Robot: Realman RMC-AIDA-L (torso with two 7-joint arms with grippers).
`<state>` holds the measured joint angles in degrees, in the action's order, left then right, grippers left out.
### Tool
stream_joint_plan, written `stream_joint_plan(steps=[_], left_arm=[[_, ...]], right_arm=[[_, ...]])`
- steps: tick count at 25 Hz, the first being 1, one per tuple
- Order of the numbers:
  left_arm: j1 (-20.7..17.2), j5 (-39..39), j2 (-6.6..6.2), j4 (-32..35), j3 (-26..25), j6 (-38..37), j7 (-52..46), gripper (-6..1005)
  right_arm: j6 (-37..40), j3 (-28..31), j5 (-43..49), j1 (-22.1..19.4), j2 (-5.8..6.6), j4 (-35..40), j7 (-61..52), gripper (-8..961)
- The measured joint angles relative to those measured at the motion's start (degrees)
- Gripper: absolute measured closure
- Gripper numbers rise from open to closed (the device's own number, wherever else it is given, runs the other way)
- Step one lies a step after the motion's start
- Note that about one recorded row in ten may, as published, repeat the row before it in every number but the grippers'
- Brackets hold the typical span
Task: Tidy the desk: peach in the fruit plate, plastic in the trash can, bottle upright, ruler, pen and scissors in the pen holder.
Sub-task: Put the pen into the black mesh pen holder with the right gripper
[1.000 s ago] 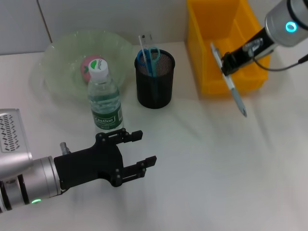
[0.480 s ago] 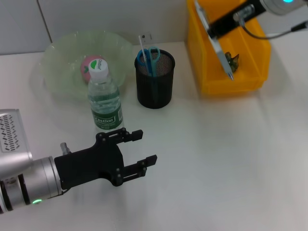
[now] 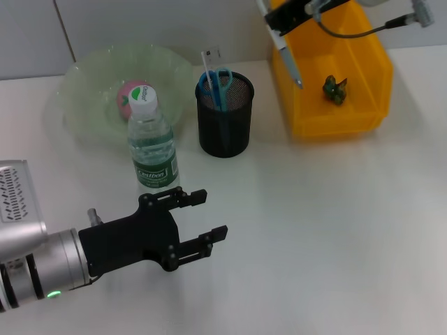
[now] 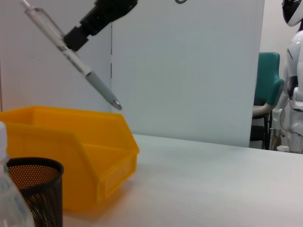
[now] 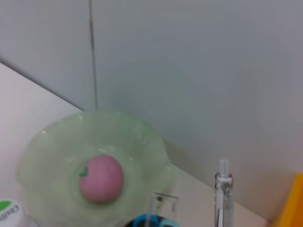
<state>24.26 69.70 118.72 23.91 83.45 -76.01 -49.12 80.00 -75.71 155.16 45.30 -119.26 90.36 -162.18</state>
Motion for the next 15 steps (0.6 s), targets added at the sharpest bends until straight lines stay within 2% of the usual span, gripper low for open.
stream_joint_plan(steps=[15], left_arm=[[-0.59,-0.01,0.01,0.0,0.39,-0.19,-0.02,327]], right_arm=[[-15.93,-2.55,-10.27,-3.35,-0.03,-6.53,9.87,850]])
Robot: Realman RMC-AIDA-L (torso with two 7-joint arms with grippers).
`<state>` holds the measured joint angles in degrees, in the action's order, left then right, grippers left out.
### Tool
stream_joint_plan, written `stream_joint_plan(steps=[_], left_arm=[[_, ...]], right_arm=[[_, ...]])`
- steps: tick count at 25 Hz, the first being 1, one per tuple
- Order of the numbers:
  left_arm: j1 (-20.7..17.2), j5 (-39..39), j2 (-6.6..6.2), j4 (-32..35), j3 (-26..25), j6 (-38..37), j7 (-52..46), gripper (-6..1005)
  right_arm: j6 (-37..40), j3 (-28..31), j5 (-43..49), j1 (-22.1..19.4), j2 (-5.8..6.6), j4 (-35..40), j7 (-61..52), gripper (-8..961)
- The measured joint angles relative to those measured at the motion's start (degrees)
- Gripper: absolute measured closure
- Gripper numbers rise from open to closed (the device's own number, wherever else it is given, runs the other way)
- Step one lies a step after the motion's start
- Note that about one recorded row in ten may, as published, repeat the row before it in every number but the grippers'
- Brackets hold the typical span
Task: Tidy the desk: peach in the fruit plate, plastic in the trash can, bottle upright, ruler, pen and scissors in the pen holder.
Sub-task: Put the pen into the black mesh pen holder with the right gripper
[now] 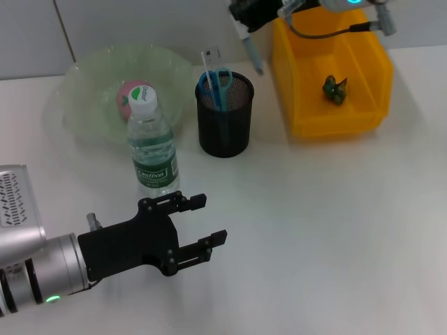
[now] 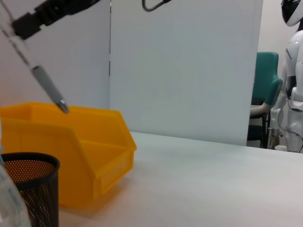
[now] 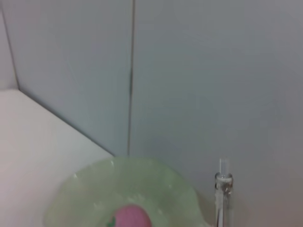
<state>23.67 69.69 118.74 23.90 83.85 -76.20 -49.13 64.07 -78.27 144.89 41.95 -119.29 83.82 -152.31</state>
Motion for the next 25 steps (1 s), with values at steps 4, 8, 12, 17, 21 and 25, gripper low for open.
stream_joint_plan(steps=[4,8,12,17,21,25], left_arm=[[-0.02,0.0,0.0,0.0,-0.04,-0.11,-0.05,327],[-0.03,0.0,-0.01,0.0,-0.18,-0.18,-0.18,327],[-0.04,0.0,-0.06,-0.05,-0.28,-0.19,-0.32,327],[0.0,0.06,-0.23,-0.09,-0.05,-0.19,-1.04,327],[-0.04,0.14,-0.26,-0.09,-0.09,-0.18,-1.25,326],[-0.04,0.14,-0.26,-0.09,-0.09,-0.18,-1.29,326]], right_arm=[[-4.86,-0.11,-5.87,-1.65,0.03,-2.71,5.7,846],[-7.58,-0.13,-9.68,-2.33,0.0,-5.45,9.26,842],[-10.34,-0.13,-15.54,-3.12,-0.03,-9.31,14.56,838],[-13.42,-0.13,-22.49,-3.46,-0.05,-14.64,22.0,833],[-15.96,-0.11,-24.12,-3.46,-0.07,-17.74,25.22,830],[-16.83,-0.2,-24.2,-3.46,-0.07,-19.04,26.53,826]])
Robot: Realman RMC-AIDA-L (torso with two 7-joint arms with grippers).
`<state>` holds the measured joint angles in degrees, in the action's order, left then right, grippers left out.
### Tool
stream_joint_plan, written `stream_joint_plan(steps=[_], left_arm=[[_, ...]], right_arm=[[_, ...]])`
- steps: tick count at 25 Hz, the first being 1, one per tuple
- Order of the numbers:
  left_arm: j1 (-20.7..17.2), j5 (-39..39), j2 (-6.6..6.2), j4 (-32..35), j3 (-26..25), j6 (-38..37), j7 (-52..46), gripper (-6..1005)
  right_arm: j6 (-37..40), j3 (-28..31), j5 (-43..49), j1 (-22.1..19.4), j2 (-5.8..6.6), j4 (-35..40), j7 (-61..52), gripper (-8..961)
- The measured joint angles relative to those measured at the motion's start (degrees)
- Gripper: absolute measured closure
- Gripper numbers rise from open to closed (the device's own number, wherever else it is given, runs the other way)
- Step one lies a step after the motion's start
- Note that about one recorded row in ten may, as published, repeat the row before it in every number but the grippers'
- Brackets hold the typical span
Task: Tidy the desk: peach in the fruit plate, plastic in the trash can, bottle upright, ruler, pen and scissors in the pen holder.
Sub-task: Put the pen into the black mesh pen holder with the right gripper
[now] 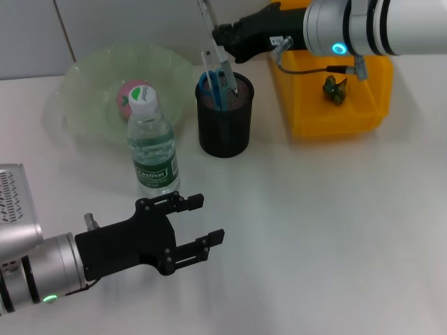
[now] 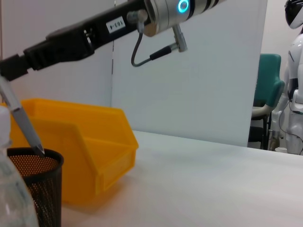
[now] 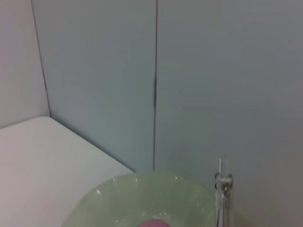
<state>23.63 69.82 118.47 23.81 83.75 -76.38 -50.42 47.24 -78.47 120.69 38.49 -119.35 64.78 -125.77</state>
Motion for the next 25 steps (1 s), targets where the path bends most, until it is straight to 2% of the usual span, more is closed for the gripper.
stream_joint_plan(steps=[5,11,16,23,25], left_arm=[[0.37,0.18,-0.08,0.07,-0.29,0.01,-0.62,326],[0.9,0.23,-0.16,0.35,-0.28,0.01,-1.41,326],[1.22,0.22,-0.18,0.43,-0.36,0.0,-1.58,326],[1.02,-0.1,-0.15,0.55,-0.85,0.01,-1.45,325],[0.8,-0.14,-0.11,0.56,-1.39,-0.03,-1.16,325]], right_arm=[[-1.83,-0.93,-0.58,0.29,0.0,-2.97,1.85,821],[-4.65,-1.06,-6.98,0.72,0.02,-8.14,7.54,815],[-4.42,-1.25,-7.02,0.12,0.01,-8.33,8.18,810],[-4.27,-3.31,-7.62,-4.54,-0.16,-4.9,9.67,803],[-4.44,-4.41,-9.83,-6.83,-0.22,-2.43,10.82,712]])
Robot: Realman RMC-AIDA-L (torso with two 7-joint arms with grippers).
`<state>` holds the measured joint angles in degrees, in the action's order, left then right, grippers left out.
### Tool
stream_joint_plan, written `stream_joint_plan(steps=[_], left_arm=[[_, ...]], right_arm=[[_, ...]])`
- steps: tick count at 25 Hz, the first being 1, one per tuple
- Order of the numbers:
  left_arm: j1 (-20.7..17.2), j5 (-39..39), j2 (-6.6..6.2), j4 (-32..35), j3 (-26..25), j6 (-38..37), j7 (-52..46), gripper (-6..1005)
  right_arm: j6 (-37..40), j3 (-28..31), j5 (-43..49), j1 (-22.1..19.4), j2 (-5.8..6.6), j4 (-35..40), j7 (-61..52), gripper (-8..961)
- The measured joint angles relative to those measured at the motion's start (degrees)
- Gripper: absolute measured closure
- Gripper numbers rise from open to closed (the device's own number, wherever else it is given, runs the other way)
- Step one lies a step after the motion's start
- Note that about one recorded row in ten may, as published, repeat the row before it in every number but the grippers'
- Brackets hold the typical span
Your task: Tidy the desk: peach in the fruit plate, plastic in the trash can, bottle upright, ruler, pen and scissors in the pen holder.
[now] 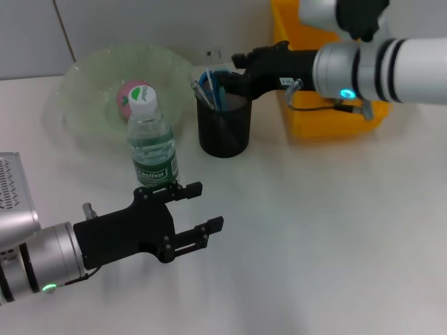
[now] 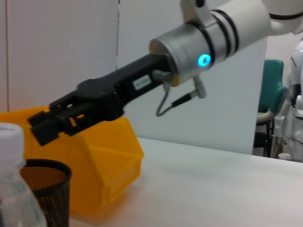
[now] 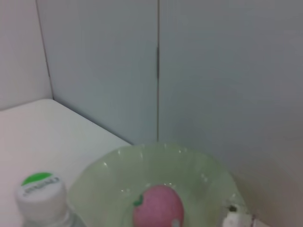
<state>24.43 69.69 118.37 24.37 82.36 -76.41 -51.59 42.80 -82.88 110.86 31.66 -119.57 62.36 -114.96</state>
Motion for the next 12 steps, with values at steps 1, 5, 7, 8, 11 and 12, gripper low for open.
stream_joint_plan(steps=[1,5,7,8,11,12], left_arm=[[-0.16,-0.01,0.0,0.0,-0.28,-0.19,0.11,325],[-0.39,-0.01,0.01,0.0,-0.59,-1.01,0.12,325],[-0.61,-0.01,-0.02,0.0,-1.16,-1.79,0.13,325],[-0.61,-0.01,-0.02,0.0,-1.16,-1.79,0.13,325],[-1.05,0.05,-0.11,-0.01,-2.6,-3.06,0.17,325],[-1.05,0.05,-0.11,-0.01,-2.6,-3.06,0.17,325]], right_arm=[[-0.11,-0.39,-4.48,-2.51,0.01,2.38,2.87,666],[1.6,-0.11,-17.22,-8.18,0.15,6.72,12.02,498],[5.16,0.88,-26.01,-12.42,0.25,9.02,18.52,421],[7.78,1.76,-30.49,-14.83,0.27,9.74,22.1,383],[17.34,6.08,-40.35,-20.34,0.3,7.99,30.87,261],[21.68,8.17,-42.3,-21.71,0.36,6.14,33.18,220]])
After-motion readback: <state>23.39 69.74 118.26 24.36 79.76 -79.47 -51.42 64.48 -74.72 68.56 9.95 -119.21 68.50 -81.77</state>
